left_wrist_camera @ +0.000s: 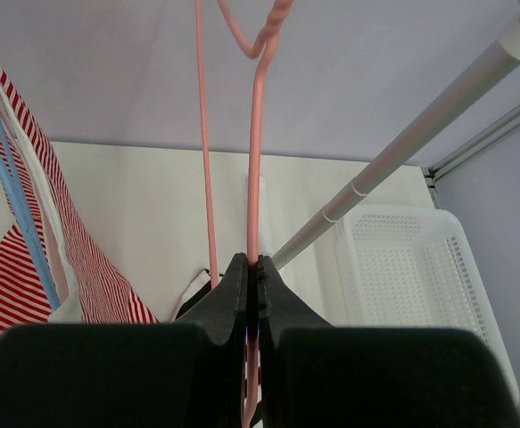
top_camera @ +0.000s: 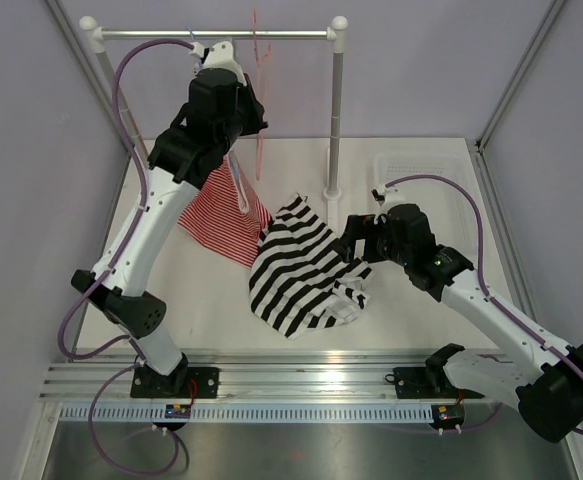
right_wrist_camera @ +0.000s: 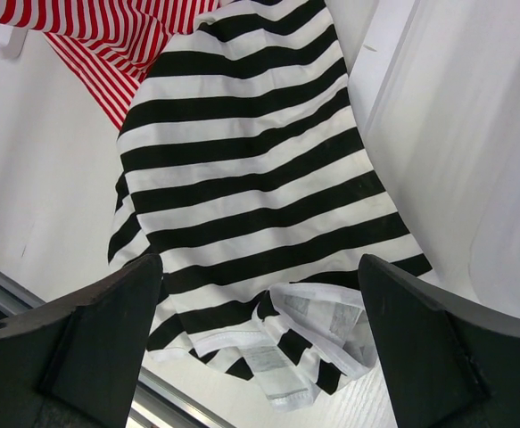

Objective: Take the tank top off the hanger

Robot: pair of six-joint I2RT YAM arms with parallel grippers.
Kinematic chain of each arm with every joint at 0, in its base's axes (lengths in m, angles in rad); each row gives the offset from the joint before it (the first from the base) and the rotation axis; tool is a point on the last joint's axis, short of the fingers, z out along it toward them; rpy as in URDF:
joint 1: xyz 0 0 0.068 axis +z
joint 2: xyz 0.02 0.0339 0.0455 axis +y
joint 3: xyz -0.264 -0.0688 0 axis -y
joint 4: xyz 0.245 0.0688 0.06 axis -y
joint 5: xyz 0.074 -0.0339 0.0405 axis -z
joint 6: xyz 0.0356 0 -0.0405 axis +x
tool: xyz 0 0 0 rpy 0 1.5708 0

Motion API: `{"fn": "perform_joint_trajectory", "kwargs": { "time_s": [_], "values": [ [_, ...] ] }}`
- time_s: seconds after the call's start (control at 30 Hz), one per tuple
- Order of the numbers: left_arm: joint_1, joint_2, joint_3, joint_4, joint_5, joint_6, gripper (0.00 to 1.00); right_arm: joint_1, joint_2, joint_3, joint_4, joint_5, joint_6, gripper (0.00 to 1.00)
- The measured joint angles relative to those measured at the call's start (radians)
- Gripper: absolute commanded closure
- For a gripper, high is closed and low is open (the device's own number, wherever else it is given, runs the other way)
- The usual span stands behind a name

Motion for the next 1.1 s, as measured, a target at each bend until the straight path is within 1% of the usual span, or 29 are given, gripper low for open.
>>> {"fn": "perform_joint_trajectory", "kwargs": {
  "time_s": [0.23, 0.37, 0.4, 0.43, 0.47, 0.5, 0.57, 0.63, 0.73, 0.83, 0.97, 1.1],
  "values": [
    [0.031, 0.052, -0.003, -0.016, 0.037, -0.008, 1.0, 0.0, 0.0, 0.0, 0.001, -0.018, -0.009, 0.0],
    [0.037, 0.054, -0.05, -0.002, 0.049, -0.009, 1.0, 0.0, 0.003, 0.0, 0.003, -0.059, -0.026, 0.0],
    [0.038, 0.05, -0.073, 0.019, 0.052, -0.009, 0.97, 0.0, 0.007, 0.0, 0.009, -0.083, -0.031, 0.0],
    [0.038, 0.047, -0.089, 0.029, 0.054, -0.009, 0.89, 0.0, 0.013, 0.0, 0.015, -0.101, -0.034, 0.01],
    [0.038, 0.043, -0.103, 0.041, 0.056, -0.008, 0.78, 0.0, 0.026, 0.002, 0.024, -0.126, -0.036, 0.0],
    [0.038, 0.038, -0.118, 0.052, 0.058, -0.008, 0.55, 0.0, 0.047, 0.006, 0.029, -0.148, -0.038, 0.0],
    [0.038, 0.026, -0.142, 0.05, 0.068, -0.005, 0.31, 0.003, 0.108, 0.023, 0.032, -0.173, -0.04, 0.0],
    [0.038, 0.013, -0.16, 0.048, 0.076, -0.007, 0.01, 0.012, 0.167, 0.036, 0.03, -0.175, -0.04, 0.01],
    [0.038, -0.012, -0.182, 0.048, 0.09, -0.009, 0.01, 0.04, 0.239, 0.043, 0.029, -0.172, -0.04, 0.0],
    [0.038, -0.065, -0.233, 0.056, 0.103, -0.008, 0.01, 0.072, 0.272, 0.045, 0.032, -0.169, -0.04, 0.01],
    [0.038, -0.189, -0.357, 0.068, 0.126, -0.01, 0.01, 0.116, 0.317, 0.058, 0.055, -0.141, -0.042, 0.0],
    [0.038, -0.353, -0.489, 0.102, 0.164, -0.02, 0.01, 0.188, 0.374, 0.075, 0.088, -0.082, -0.041, 0.0]
  ]
}}
